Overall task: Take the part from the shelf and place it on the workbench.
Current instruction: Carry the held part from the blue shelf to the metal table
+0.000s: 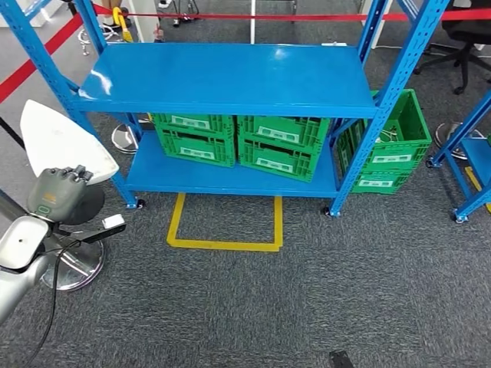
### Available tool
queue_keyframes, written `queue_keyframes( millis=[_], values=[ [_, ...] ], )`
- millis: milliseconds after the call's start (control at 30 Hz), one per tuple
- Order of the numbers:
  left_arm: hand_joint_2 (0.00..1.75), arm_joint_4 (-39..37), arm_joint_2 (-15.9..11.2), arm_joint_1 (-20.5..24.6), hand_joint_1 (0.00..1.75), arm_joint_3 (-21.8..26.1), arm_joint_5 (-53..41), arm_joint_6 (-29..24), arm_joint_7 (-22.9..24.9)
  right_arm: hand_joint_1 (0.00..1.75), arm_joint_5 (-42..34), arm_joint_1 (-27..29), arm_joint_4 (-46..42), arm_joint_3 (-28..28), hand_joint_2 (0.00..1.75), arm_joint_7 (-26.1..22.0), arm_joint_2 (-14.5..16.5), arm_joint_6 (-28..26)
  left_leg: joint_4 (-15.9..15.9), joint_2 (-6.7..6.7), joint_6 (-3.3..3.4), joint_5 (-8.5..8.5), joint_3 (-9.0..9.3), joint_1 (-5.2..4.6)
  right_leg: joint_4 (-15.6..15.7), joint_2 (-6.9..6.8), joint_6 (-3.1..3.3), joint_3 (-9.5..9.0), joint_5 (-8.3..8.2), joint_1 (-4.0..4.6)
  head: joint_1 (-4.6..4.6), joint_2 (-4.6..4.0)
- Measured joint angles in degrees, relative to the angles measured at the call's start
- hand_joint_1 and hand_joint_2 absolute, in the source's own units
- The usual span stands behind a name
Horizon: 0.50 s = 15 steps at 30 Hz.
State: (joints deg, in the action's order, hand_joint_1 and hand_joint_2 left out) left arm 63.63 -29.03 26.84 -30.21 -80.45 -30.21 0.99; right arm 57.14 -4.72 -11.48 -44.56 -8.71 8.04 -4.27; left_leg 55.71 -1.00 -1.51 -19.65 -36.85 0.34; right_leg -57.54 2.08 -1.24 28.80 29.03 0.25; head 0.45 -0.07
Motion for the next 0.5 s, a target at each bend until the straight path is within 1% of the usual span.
queue_keyframes(
  millis=[33,67,100,133,167,200,233,267,300,333,367,400,433,467,500],
  values=[
    [1.75,0.00,-0.17,-0.07,1.75,0.04,0.15,0.09,0.04,0.00,0.20,0.16,0.01,0.09,0.00,0.08,0.02,-0.17,-0.05,-0.14,-0.32,0.34,-0.09,0.09,-0.06,-0.43,0.33,0.27,-0.35,-0.01,0.10,0.00],
    [1.75,0.00,-0.41,-0.15,1.75,0.09,0.22,0.16,0.05,0.00,0.31,0.22,0.01,0.16,0.00,0.13,0.03,-0.29,0.26,-0.14,-0.63,0.02,-0.39,0.15,0.02,-0.93,0.74,0.47,-0.67,-0.09,0.07,0.00],
    [1.75,0.00,-0.62,-0.22,1.75,0.15,0.26,0.20,0.07,0.00,0.38,0.24,0.01,0.20,0.00,0.14,0.04,-0.38,1.44,-0.07,-0.96,-1.21,-1.01,0.20,0.15,-1.47,1.18,0.78,-1.13,-0.23,-0.03,0.00],
    [1.75,0.00,-0.81,-0.26,1.75,0.20,0.27,0.24,0.08,0.00,0.43,0.21,0.01,0.24,0.00,0.14,0.05,-0.47,3.87,0.10,-1.27,-3.29,-2.05,0.25,0.26,-2.02,1.50,1.17,-1.61,-0.35,-0.13,0.00],
    [1.75,0.00,-0.93,-0.30,1.75,0.24,0.28,0.25,0.09,0.00,0.45,0.19,0.01,0.26,0.00,0.14,0.05,-0.55,7.49,0.27,-1.58,-5.86,-3.45,0.27,0.27,-2.56,1.69,1.64,-2.02,-0.34,-0.23,0.00],
    [1.75,0.00,-0.96,-0.38,1.75,0.26,0.28,0.26,0.10,0.00,0.45,0.19,0.01,0.28,0.00,0.14,0.05,-0.58,11.60,0.31,-1.86,-8.08,-4.90,0.30,0.26,-3.09,1.78,2.15,-2.43,-0.34,-0.28,0.00],
    [1.75,0.00,-0.98,-0.52,1.75,0.26,0.28,0.27,0.10,0.00,0.46,0.19,0.01,0.32,0.00,0.14,0.05,-0.58,14.99,0.33,-2.06,-9.37,-5.93,0.33,0.24,-3.64,1.75,2.63,-2.76,-0.34,-0.28,0.00],
    [1.75,0.00,-0.98,-0.68,1.75,0.26,0.28,0.28,0.10,0.00,0.46,0.22,0.01,0.37,0.00,0.14,0.05,-0.57,16.70,0.36,-2.18,-9.59,-6.12,0.35,0.22,-4.22,1.71,3.04,-3.03,-0.34,-0.30,0.00],
    [1.75,0.00,-0.99,-0.80,1.75,0.27,0.28,0.28,0.10,0.00,0.46,0.26,0.01,0.45,0.00,0.15,0.07,-0.55,15.93,0.52,-2.24,-8.76,-5.02,0.38,0.19,-4.82,1.62,3.37,-3.26,-0.36,-0.29,0.00],
    [1.75,0.00,-1.02,-0.86,1.75,0.31,0.28,0.28,0.10,0.00,0.46,0.29,0.01,0.54,0.00,0.15,0.09,-0.54,13.02,0.98,-2.28,-7.38,-2.82,0.40,0.15,-5.43,1.49,3.61,-3.42,-0.40,-0.29,0.00],
    [1.75,0.00,-1.07,-0.85,1.75,0.35,0.28,0.28,0.10,0.00,0.46,0.30,0.00,0.63,0.00,0.15,0.10,-0.54,8.82,2.16,-2.33,-6.07,0.11,0.41,0.06,-6.02,1.32,3.76,-3.54,-0.37,-0.31,0.00],
    [1.75,0.00,-1.11,-0.77,1.75,0.41,0.28,0.28,0.10,0.00,0.46,0.28,-0.01,0.69,0.00,0.15,0.09,-0.55,4.81,3.35,-2.20,-5.12,2.75,0.24,-0.07,-6.56,1.09,3.91,-3.60,-0.27,-0.37,0.00],
    [1.75,0.00,-1.14,-0.72,1.75,0.45,0.28,0.28,0.11,0.00,0.46,0.25,-0.01,0.73,0.00,0.14,0.08,-0.56,2.07,4.25,-1.88,-4.64,4.44,0.08,-0.19,-7.07,0.84,3.98,-3.66,-0.10,-0.36,0.00],
    [1.75,0.00,-1.19,-0.72,1.75,0.48,0.28,0.28,0.11,0.00,0.46,0.21,-0.02,0.75,0.00,0.14,0.06,-0.57,0.63,4.70,-1.41,-4.62,5.18,-0.07,-0.30,-7.57,0.59,4.03,-3.70,0.09,-0.40,0.00],
    [1.75,0.00,-1.25,-0.74,1.75,0.48,0.28,0.28,0.12,0.00,0.46,0.18,-0.02,0.78,0.00,0.14,0.05,-0.58,0.34,4.24,-0.80,-4.64,5.04,-0.22,-0.33,-8.11,0.34,4.07,-3.77,0.20,-0.38,0.00]
  ],
)
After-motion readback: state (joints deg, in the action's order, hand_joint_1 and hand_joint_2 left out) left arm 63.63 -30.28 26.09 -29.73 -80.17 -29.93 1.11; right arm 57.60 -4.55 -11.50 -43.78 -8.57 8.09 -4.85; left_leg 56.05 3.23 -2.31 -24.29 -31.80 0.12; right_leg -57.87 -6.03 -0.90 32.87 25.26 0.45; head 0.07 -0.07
